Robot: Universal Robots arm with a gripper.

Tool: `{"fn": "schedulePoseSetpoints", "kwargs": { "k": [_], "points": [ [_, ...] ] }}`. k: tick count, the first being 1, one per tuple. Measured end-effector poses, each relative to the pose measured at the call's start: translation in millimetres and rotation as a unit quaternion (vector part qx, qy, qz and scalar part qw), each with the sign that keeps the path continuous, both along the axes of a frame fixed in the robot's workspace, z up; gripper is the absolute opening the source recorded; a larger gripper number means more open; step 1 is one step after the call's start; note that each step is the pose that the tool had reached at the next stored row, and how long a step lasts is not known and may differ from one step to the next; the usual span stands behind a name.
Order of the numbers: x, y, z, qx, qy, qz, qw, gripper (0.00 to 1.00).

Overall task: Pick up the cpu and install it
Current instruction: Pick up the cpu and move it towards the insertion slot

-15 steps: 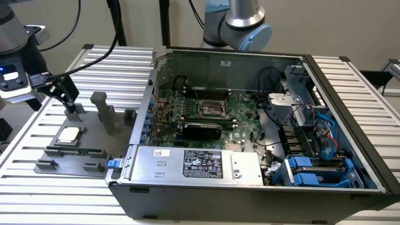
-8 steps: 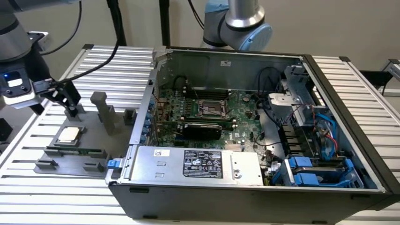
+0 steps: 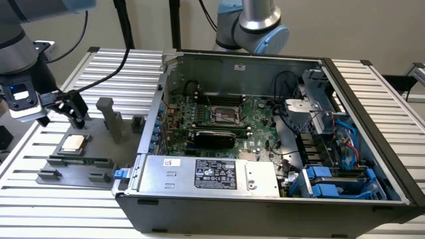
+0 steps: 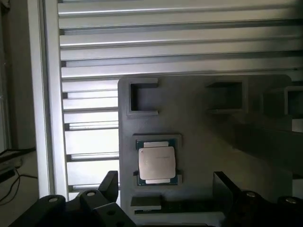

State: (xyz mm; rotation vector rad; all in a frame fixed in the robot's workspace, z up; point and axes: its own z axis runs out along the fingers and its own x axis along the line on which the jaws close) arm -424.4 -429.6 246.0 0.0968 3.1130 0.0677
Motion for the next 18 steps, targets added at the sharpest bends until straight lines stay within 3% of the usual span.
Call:
{"fn": "schedulePoseSetpoints", "kwargs": {
  "k": [18],
  "points": [
    [-0.4,-1.0,-32.7,0.0000,0.0000,-0.001,1.0000,0.89]
  ]
}}
